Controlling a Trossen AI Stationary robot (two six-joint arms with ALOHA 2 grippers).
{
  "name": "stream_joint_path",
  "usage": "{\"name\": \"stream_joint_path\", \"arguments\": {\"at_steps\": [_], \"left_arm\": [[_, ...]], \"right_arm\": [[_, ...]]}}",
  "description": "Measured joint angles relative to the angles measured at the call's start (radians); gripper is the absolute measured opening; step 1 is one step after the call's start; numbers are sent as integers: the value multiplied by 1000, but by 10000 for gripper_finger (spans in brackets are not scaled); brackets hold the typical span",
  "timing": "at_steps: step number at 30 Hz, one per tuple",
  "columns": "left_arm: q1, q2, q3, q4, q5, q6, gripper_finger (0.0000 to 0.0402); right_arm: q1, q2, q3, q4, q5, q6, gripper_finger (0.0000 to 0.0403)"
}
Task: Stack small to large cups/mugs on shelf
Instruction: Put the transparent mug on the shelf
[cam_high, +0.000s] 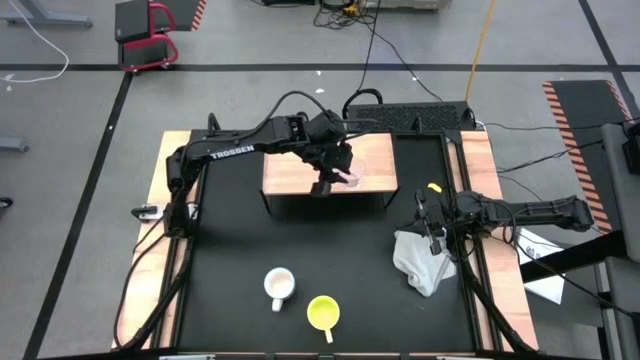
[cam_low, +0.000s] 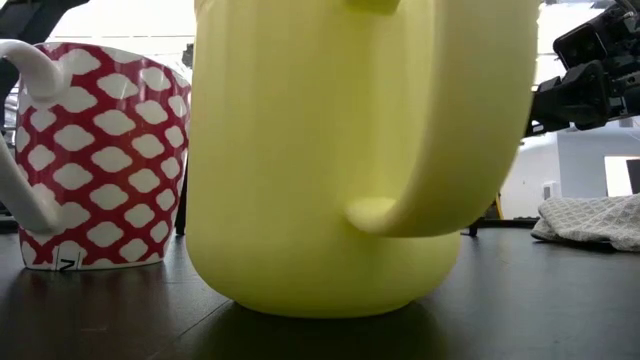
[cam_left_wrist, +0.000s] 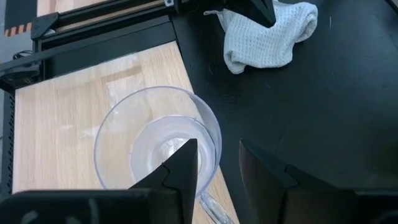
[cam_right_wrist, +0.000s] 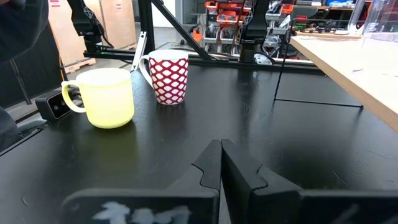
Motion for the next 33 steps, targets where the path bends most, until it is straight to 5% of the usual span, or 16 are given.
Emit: {"name": "stream_joint_path", "arguments": {"at_steps": [33], "left_arm": [[2, 2, 0, 8, -13, 4, 120]], "right_arm": [[0, 0, 0, 0, 0, 4, 0]]}}
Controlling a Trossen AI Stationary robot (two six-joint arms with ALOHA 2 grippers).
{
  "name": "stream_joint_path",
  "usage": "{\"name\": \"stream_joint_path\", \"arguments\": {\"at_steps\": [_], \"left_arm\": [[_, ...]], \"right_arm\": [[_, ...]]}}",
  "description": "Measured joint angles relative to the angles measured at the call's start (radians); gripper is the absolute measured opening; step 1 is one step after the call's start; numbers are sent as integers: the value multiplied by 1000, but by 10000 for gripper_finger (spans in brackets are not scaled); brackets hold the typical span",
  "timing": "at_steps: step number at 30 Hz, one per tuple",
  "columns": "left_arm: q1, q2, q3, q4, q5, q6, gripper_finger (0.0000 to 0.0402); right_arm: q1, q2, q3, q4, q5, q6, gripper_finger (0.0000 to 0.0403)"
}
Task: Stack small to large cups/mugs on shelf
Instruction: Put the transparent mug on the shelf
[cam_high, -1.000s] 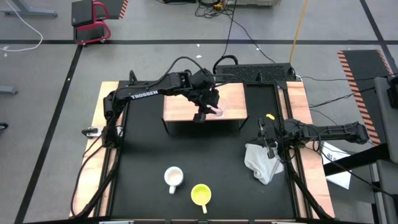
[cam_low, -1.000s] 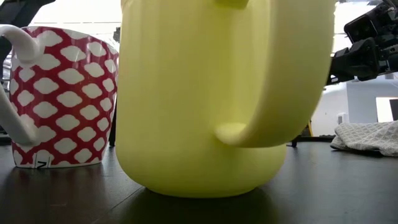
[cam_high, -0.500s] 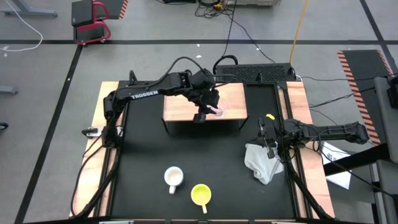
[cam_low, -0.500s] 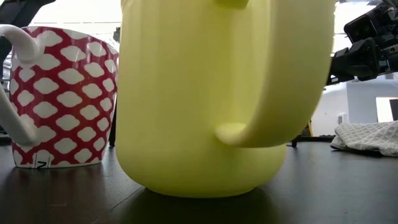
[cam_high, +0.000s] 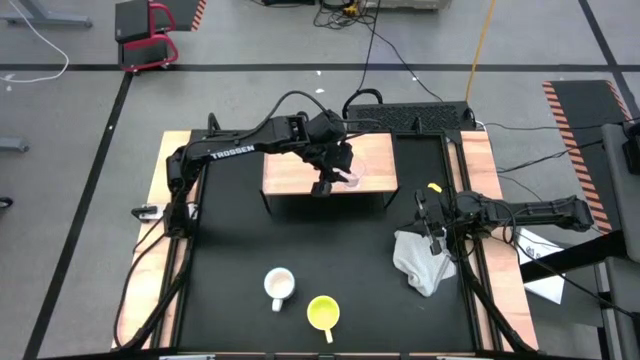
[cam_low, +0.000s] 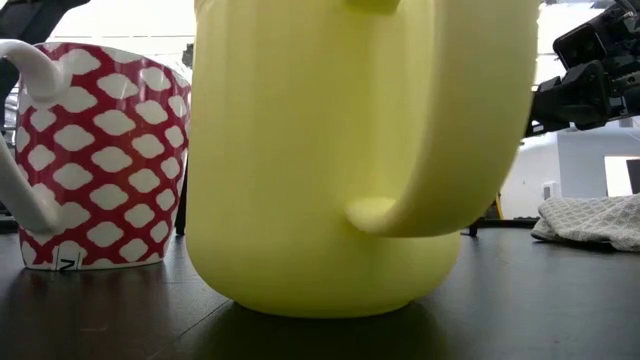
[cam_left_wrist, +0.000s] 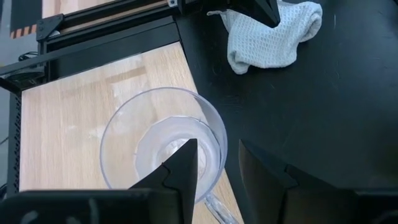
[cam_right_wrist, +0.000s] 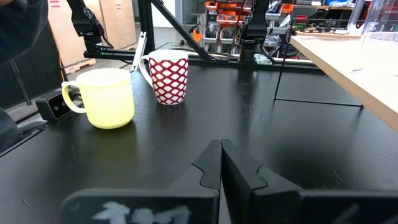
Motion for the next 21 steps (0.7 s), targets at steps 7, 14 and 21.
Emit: {"name": "stream_joint_path", "arguments": {"at_steps": [7, 14, 21], "left_arm": [[0, 0, 0, 0, -31, 13, 120], [0, 0, 0, -5, -47, 14, 120], [0, 4, 0, -4, -47, 16, 120]], "right_arm": [[0, 0, 0, -1, 0, 0, 0], [0, 0, 0, -3, 0, 0, 0], [0, 0, 0, -4, 0, 0, 0]]}}
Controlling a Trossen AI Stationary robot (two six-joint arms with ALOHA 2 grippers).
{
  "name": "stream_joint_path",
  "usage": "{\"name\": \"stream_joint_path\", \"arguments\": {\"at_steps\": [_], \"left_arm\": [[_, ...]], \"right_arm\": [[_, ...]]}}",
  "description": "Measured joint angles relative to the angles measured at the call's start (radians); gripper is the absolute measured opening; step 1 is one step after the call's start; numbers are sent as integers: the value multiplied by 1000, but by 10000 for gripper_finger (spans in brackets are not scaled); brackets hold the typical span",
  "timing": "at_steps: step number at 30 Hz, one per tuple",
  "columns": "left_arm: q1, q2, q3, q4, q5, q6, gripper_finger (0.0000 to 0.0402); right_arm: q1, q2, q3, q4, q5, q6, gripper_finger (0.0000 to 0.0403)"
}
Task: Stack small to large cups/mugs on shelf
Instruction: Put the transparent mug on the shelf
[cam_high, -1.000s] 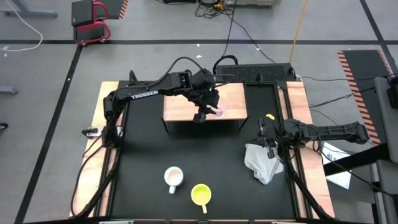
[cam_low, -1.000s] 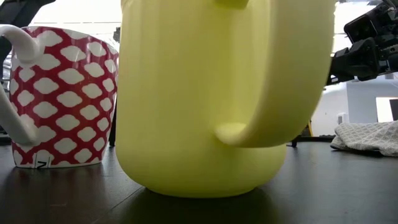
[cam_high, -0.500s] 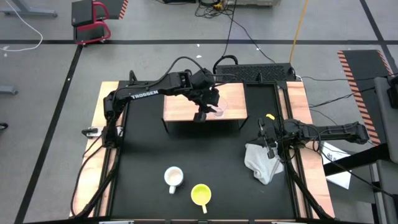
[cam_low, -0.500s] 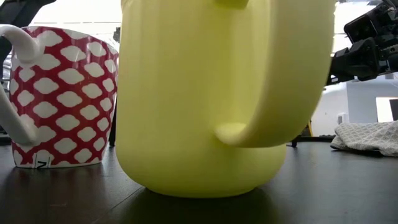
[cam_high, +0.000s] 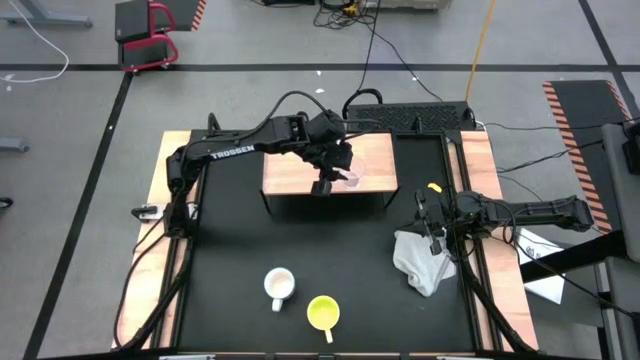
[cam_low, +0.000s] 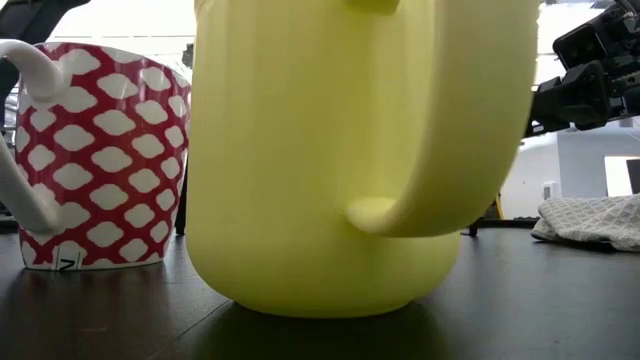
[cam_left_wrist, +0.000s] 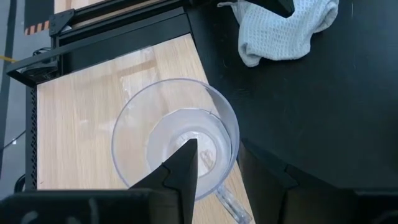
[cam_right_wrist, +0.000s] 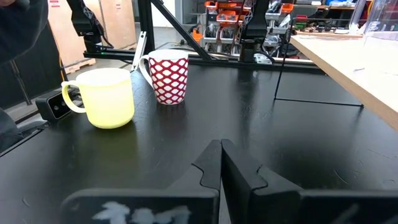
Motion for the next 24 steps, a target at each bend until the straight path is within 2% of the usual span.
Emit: {"name": "stream_joint_path", "arguments": {"at_steps": [10, 24], "left_arm": [[0, 53, -2, 13, -3, 16, 120], [0, 46, -2, 21, 2, 32, 120]], "right_arm": [[0, 6, 0, -2, 0, 8, 0], [0, 16, 0, -2, 0, 8, 0]]}}
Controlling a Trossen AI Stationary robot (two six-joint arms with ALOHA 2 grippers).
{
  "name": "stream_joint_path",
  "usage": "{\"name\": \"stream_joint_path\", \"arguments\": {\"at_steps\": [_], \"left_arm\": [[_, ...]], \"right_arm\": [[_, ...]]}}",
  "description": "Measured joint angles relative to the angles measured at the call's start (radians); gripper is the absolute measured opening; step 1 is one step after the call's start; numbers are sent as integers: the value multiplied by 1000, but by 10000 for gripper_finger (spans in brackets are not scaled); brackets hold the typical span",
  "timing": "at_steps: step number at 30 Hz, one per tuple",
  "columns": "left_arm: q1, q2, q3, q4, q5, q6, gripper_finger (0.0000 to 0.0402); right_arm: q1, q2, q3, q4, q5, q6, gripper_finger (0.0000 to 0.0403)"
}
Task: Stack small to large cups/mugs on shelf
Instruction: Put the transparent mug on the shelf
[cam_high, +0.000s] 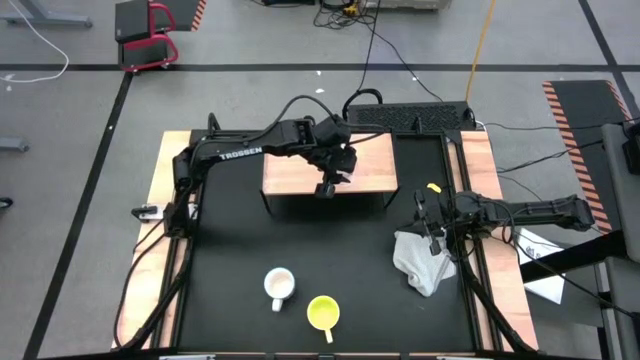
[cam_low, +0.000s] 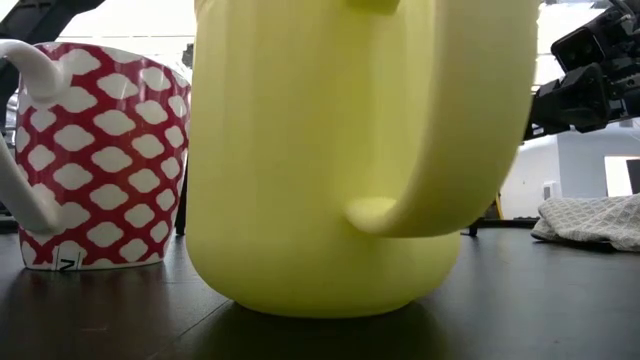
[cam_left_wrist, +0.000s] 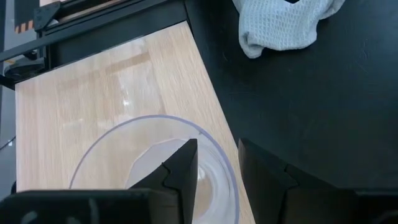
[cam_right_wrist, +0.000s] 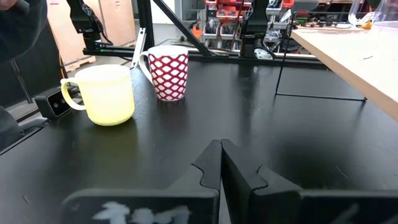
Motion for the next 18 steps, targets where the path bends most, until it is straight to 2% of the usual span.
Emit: {"name": "stream_joint_path", "arguments": {"at_steps": [18], "left_arm": [[0, -29, 2, -10, -16, -17, 120]], "right_arm": [[0, 0, 0, 0, 0, -2, 0]]}}
